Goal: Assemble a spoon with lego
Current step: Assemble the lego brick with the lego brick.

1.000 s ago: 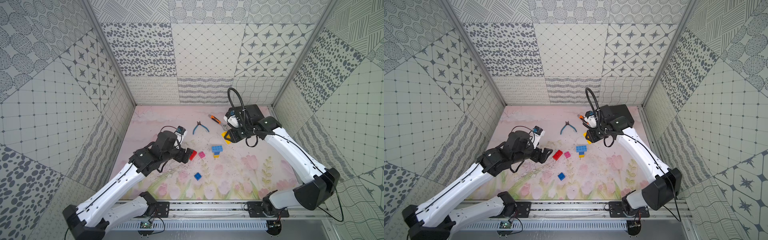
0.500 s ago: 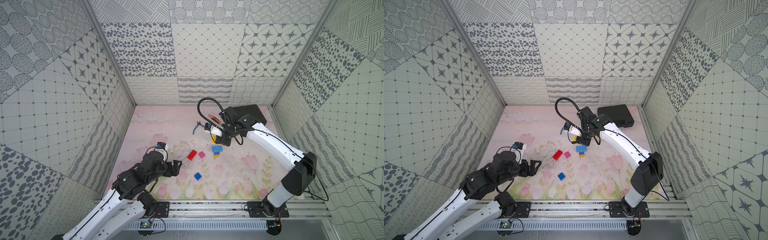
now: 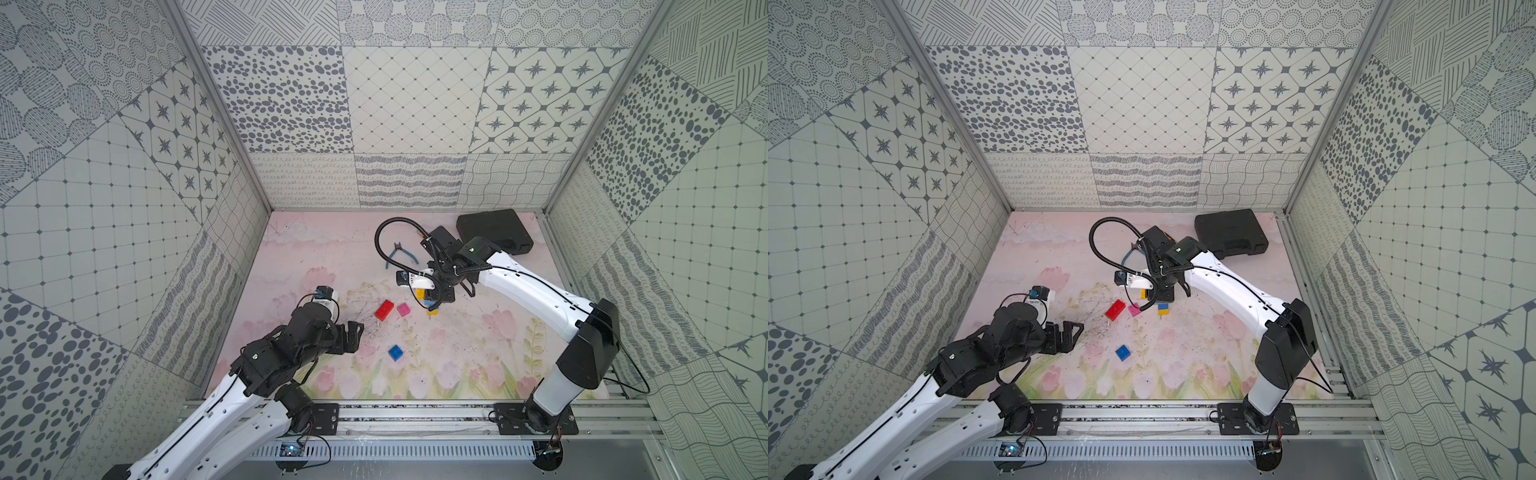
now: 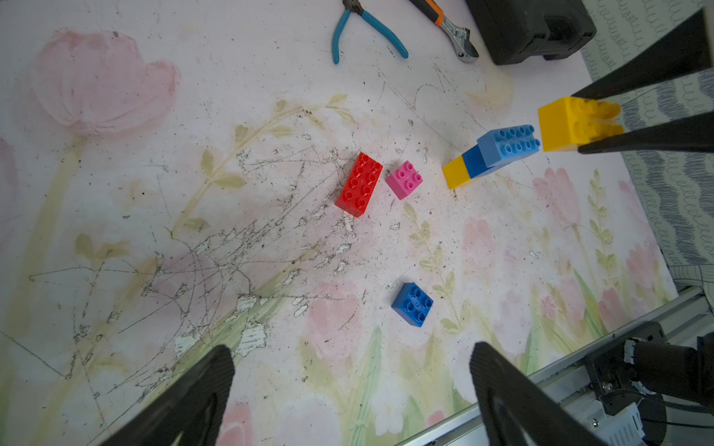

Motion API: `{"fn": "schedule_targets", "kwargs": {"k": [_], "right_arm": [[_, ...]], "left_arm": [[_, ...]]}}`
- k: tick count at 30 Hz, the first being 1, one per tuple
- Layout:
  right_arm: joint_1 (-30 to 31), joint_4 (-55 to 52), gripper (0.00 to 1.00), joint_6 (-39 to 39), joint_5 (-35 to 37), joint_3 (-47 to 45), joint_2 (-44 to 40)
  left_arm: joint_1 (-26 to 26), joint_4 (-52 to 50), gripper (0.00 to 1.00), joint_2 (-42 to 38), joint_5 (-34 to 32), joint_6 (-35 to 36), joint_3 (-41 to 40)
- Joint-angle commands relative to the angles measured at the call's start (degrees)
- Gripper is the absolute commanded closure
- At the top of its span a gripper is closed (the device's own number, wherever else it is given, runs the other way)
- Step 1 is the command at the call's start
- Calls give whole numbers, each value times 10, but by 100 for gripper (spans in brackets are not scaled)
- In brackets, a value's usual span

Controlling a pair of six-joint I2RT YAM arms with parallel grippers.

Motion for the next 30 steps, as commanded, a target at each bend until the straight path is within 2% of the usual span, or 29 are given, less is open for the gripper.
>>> {"fn": "schedule_targets", "kwargs": {"k": [1,11,30], "right_arm": [[1,13,95,-18,12,-13,14],[-9,19,95,-37,-9,-4,48],[-44,46,95,-42,-44,-28,42]], "left_arm": [[1,18,2,3,-12,17,-4],[1,20,2,11,-22,23,-5],[1,19,2,25,-34,32,-3]]}}
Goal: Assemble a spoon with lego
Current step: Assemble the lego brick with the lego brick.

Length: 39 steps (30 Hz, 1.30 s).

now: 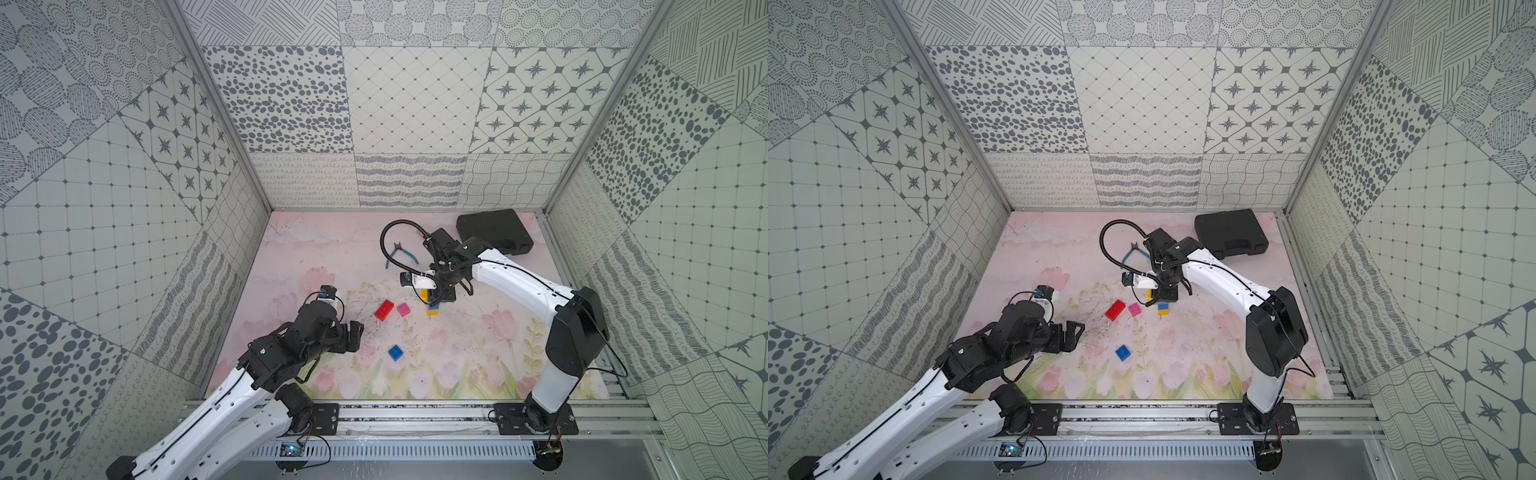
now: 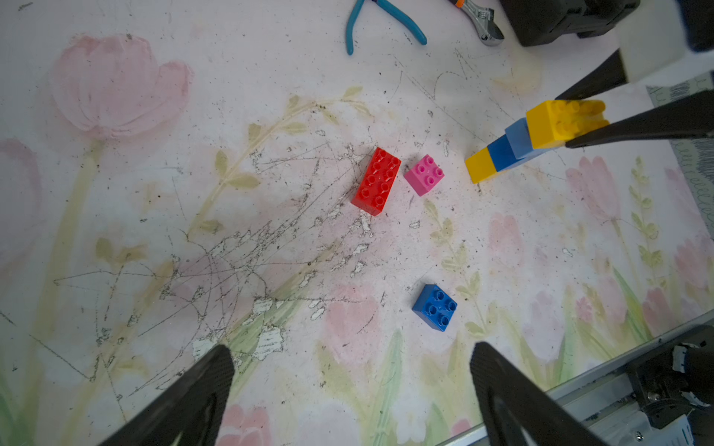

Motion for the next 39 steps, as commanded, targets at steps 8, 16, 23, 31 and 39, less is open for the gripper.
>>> {"fn": "schedule_targets", "kwargs": {"k": [8,16,23,31,39], "right_arm": [[-13,21,95,-14,-23,-5,-3],[-16,25,95,-17,-21,-5,7],[-18,28,95,-19,-26,-3,9],[-20,34,96,-16,-28,-11,16],[-24,45,96,-17,-28,-28,14]], "left_arm": [[1,12,2,1,-17,12,3],[1,12,2,4,-17,13,3],[1,15,2,6,-16,15,2],[1,14,2,8,-15,16,2],[1,15,2,12,-15,18,2]]}}
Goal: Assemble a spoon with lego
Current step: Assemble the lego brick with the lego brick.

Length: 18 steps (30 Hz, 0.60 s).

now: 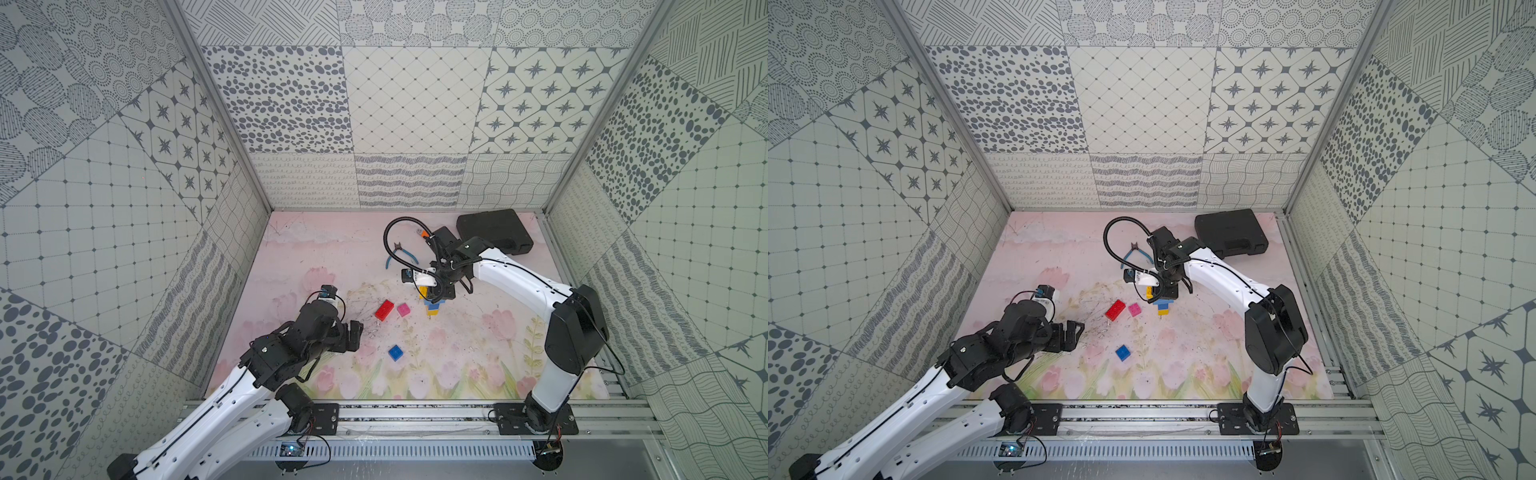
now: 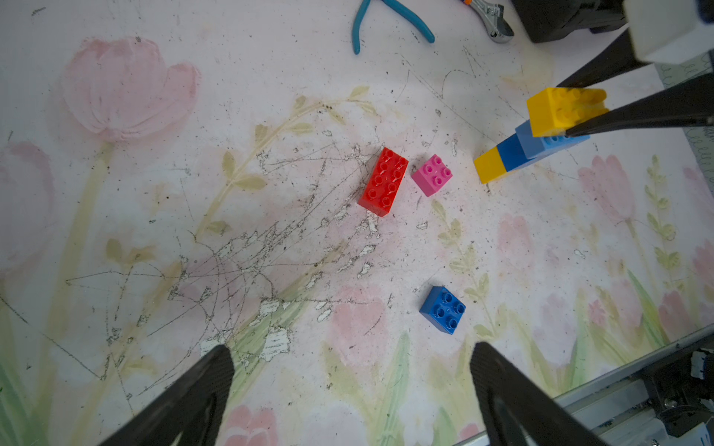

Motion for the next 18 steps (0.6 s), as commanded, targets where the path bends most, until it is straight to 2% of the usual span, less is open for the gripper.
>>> {"fn": "schedule_targets", "kwargs": {"k": [1,18], "right_arm": [[-2,6,96,-8,-7,-14,9],[-6,10,96,-4,-3,-41,-10]], "left_arm": [[1,14,2,4,-5,13,2],[1,14,2,7,-4,13,2]]}}
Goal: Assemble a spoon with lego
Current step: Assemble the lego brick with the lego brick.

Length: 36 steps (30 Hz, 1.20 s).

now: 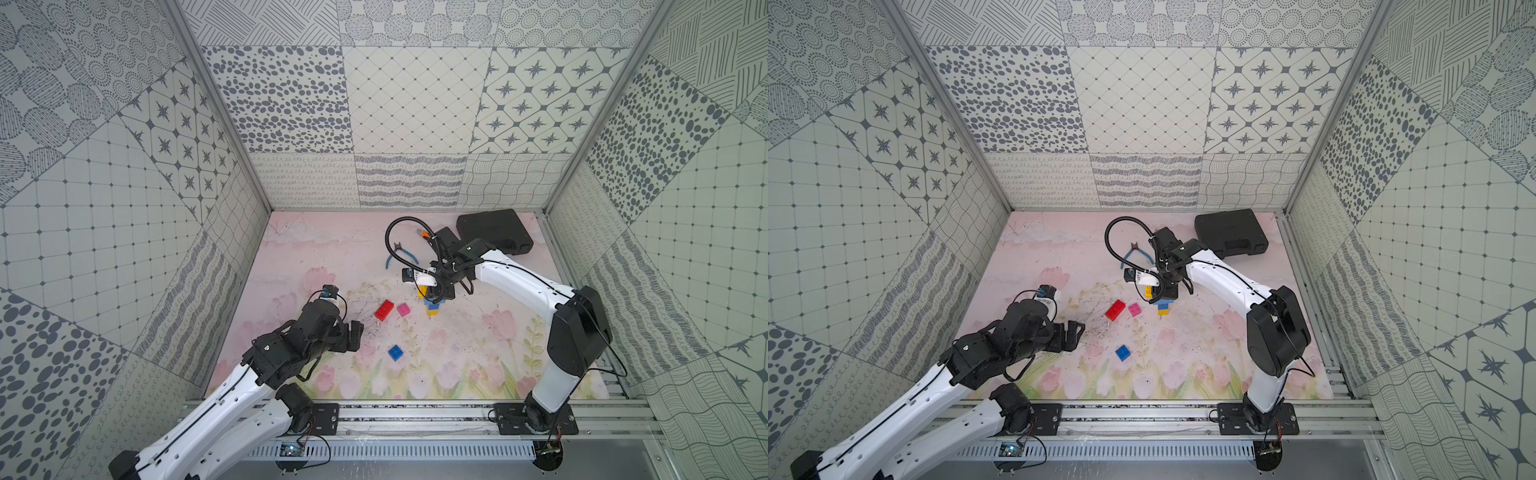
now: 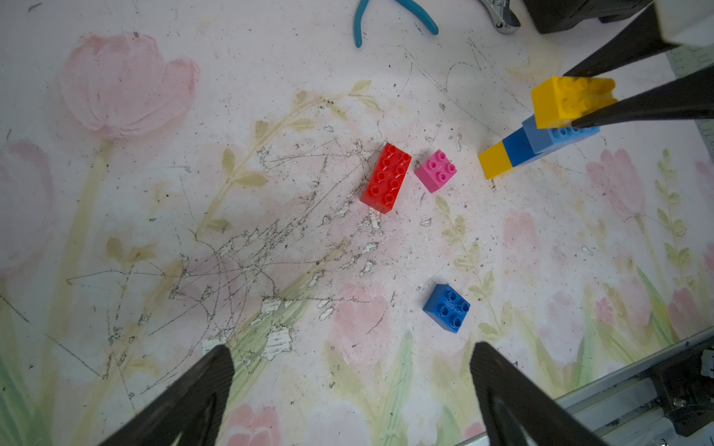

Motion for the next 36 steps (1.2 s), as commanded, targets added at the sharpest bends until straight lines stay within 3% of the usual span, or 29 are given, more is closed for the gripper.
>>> {"fn": "schedule_targets", "kwargs": {"k": [1,36], "right_arm": [[-2,-17,96,-4,10,-20,-2],[-8,-16,96,-31,-7,-36,-25]], "left_arm": [[1,15,2,1,-4,10,2],[1,17,2,6,-4,11,1]]}}
